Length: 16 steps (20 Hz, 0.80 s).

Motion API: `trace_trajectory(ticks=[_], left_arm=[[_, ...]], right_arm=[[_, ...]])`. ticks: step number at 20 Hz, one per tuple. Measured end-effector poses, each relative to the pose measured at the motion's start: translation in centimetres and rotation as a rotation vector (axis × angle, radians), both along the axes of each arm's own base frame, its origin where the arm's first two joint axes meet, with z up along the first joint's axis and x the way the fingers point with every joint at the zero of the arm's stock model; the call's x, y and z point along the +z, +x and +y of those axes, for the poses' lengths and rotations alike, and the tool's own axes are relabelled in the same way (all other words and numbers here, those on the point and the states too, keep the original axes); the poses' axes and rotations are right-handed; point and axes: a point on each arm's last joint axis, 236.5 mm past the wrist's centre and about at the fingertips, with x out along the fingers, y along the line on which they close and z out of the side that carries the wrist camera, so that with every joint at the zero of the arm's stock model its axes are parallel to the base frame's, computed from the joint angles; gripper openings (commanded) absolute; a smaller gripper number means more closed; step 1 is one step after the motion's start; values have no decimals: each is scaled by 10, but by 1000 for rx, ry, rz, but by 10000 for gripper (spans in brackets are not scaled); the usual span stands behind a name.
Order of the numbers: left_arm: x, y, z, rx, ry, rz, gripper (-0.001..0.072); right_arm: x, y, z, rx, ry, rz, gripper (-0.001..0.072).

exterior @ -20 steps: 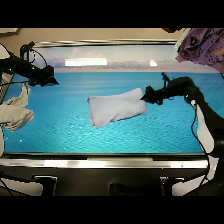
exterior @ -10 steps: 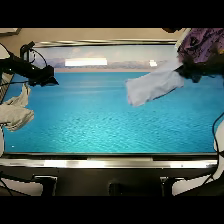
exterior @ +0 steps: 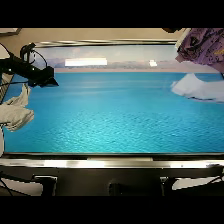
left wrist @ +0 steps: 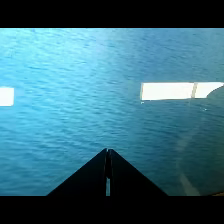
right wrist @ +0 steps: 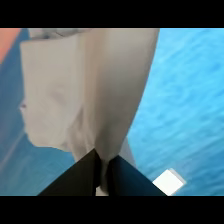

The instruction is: Fold the clothes and pants, and hang the long-sleeved shirts on hangers.

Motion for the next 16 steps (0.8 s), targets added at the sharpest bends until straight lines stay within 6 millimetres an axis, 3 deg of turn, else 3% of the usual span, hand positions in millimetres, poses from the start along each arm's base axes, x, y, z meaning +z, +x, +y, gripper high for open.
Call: trace_trajectory(ticks=[2,4,9,13,16], left_arm=[[0,0,0,0,0,1,18],[0,0,0,0,0,2,18],[0,-1,0,10,-3,8,18],[0,-1,0,12,-3,9,18],[0,-1,0,12,-3,10,18]], right_arm=[[-27,-44,-20,-62,13,130,36],[-50,-89,-27,-118,25,248,36],[-96,-190,-9,-230,46,495,35],[-120,-244,13,-267,44,635,36],[-133,-272,26,-277,50,721,36]])
